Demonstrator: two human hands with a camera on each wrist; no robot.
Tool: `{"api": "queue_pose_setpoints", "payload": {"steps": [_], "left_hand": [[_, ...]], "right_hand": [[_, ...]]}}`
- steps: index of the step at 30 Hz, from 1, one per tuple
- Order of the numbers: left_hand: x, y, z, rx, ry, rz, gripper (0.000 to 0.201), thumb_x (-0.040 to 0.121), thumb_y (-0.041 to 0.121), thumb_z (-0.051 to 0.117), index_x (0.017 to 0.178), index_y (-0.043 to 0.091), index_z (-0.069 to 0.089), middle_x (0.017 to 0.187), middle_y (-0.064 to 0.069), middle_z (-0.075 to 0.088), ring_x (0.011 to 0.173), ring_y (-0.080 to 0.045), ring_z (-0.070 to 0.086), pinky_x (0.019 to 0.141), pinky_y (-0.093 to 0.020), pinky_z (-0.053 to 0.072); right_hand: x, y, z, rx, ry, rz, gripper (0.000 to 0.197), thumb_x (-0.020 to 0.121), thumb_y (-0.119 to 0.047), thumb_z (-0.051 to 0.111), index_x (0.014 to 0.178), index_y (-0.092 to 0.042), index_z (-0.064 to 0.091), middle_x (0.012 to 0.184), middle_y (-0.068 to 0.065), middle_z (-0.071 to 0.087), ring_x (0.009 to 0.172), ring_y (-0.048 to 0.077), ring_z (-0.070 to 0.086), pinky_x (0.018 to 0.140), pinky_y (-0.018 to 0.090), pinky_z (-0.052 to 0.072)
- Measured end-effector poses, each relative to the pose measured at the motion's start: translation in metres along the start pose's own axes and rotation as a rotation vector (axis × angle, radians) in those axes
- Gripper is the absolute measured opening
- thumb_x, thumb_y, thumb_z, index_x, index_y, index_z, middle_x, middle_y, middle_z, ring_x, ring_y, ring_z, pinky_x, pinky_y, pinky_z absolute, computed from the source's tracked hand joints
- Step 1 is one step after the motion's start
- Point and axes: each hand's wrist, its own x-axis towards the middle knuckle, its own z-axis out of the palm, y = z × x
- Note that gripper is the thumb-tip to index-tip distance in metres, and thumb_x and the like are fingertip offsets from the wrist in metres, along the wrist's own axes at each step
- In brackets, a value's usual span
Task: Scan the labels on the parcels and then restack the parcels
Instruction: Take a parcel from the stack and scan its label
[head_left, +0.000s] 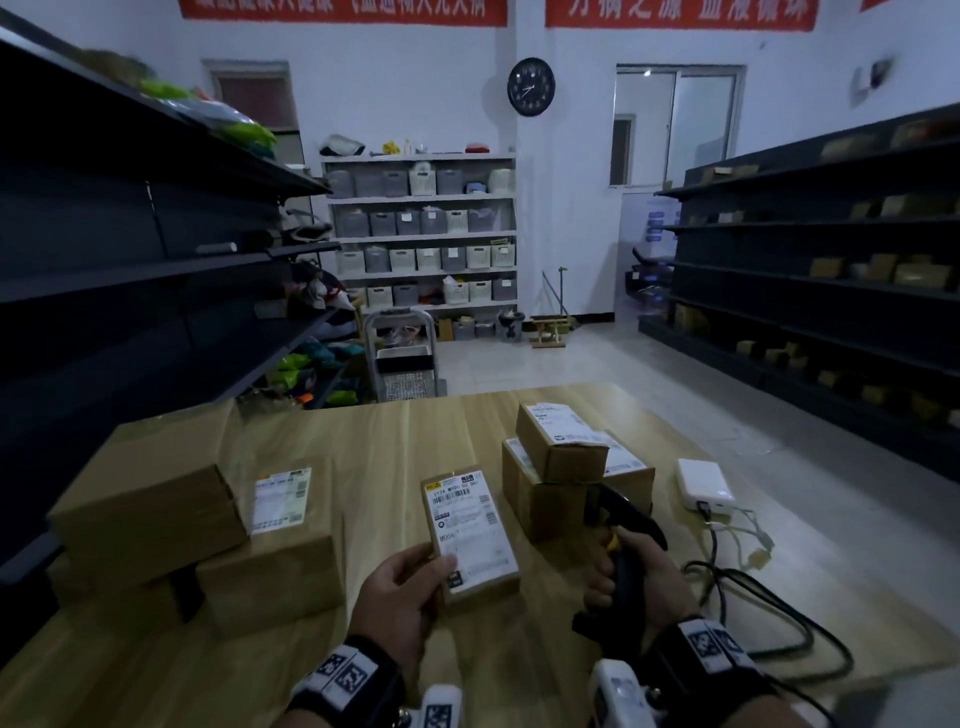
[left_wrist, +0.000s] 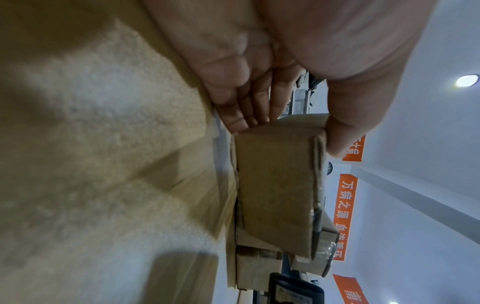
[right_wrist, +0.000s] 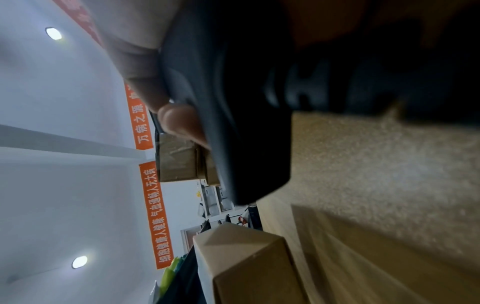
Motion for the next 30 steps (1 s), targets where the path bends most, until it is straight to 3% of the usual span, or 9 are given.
{"api": "queue_pose_setpoints", "payload": {"steps": [3, 6, 8, 12, 13, 25, 28, 30], "left_hand": [[-0.009, 0.01, 0.008, 0.057, 0.01, 0.016, 0.028, 0.099, 0.002, 0.075, 0.124, -0.008, 0.071, 0.11, -0.029, 0.082, 0.098, -0.043, 0.083, 0.077, -0.046, 0.069], [-0.008, 0.024, 0.02, 0.147, 0.046, 0.002, 0.016, 0.101, 0.001, 0.073, 0.11, -0.011, 0.075, 0.088, -0.027, 0.082, 0.065, -0.033, 0.08, 0.05, -0.034, 0.061], [0.002, 0.035, 0.027, 0.182, 0.066, -0.044, 0.019, 0.098, 0.009, 0.078, 0.106, -0.008, 0.077, 0.087, -0.025, 0.082, 0.067, -0.036, 0.077, 0.055, -0.037, 0.06], [0.034, 0.049, 0.04, 0.262, 0.115, -0.088, 0.032, 0.092, 0.022, 0.087, 0.107, -0.005, 0.081, 0.097, -0.024, 0.084, 0.094, -0.044, 0.082, 0.095, -0.062, 0.065], [0.04, 0.05, 0.044, 0.295, 0.122, -0.088, 0.034, 0.09, 0.024, 0.089, 0.106, -0.005, 0.082, 0.096, -0.023, 0.085, 0.096, -0.045, 0.082, 0.099, -0.066, 0.063], [0.07, 0.041, 0.066, 0.564, 0.15, -0.075, 0.038, 0.089, 0.037, 0.091, 0.083, 0.001, 0.082, 0.085, -0.021, 0.084, 0.089, -0.045, 0.082, 0.088, -0.064, 0.067], [0.073, 0.04, 0.062, 0.595, 0.163, -0.067, 0.043, 0.089, 0.042, 0.09, 0.084, 0.0, 0.082, 0.087, -0.022, 0.084, 0.09, -0.045, 0.082, 0.09, -0.064, 0.067], [0.076, 0.039, 0.055, 0.584, 0.166, -0.061, 0.049, 0.081, 0.048, 0.091, 0.085, 0.0, 0.082, 0.086, -0.021, 0.084, 0.089, -0.046, 0.082, 0.09, -0.066, 0.066]], "right_hand": [[-0.001, 0.0, 0.003, -0.002, -0.012, 0.025, 0.036, 0.082, -0.035, 0.07, 0.062, -0.007, 0.06, 0.062, 0.009, 0.045, 0.045, 0.022, 0.045, 0.044, 0.031, 0.041], [-0.002, -0.001, 0.005, 0.06, -0.022, 0.052, 0.034, 0.08, -0.034, 0.07, 0.063, -0.006, 0.06, 0.062, 0.008, 0.044, 0.044, 0.021, 0.046, 0.042, 0.03, 0.041], [0.001, -0.001, 0.002, 0.08, -0.029, 0.051, 0.032, 0.082, -0.035, 0.07, 0.069, -0.007, 0.06, 0.063, 0.007, 0.044, 0.045, 0.021, 0.045, 0.042, 0.031, 0.042], [0.007, 0.001, -0.002, 0.091, -0.036, 0.048, 0.033, 0.082, -0.037, 0.07, 0.072, -0.008, 0.057, 0.064, 0.007, 0.044, 0.045, 0.021, 0.045, 0.043, 0.031, 0.042], [0.007, 0.001, -0.003, 0.096, -0.042, 0.048, 0.033, 0.082, -0.036, 0.07, 0.073, -0.008, 0.056, 0.064, 0.007, 0.044, 0.045, 0.021, 0.045, 0.043, 0.031, 0.042], [0.012, 0.001, -0.006, 0.101, -0.079, 0.059, 0.036, 0.083, -0.037, 0.071, 0.07, -0.007, 0.056, 0.064, 0.007, 0.046, 0.046, 0.021, 0.046, 0.045, 0.03, 0.043], [0.011, 0.002, -0.006, 0.086, -0.065, 0.079, 0.042, 0.091, -0.041, 0.068, 0.068, -0.007, 0.054, 0.063, 0.007, 0.043, 0.046, 0.021, 0.045, 0.045, 0.029, 0.042], [0.01, 0.002, -0.006, 0.088, -0.051, 0.086, 0.045, 0.095, -0.042, 0.065, 0.068, -0.008, 0.053, 0.062, 0.006, 0.043, 0.046, 0.021, 0.045, 0.045, 0.029, 0.043]]}}
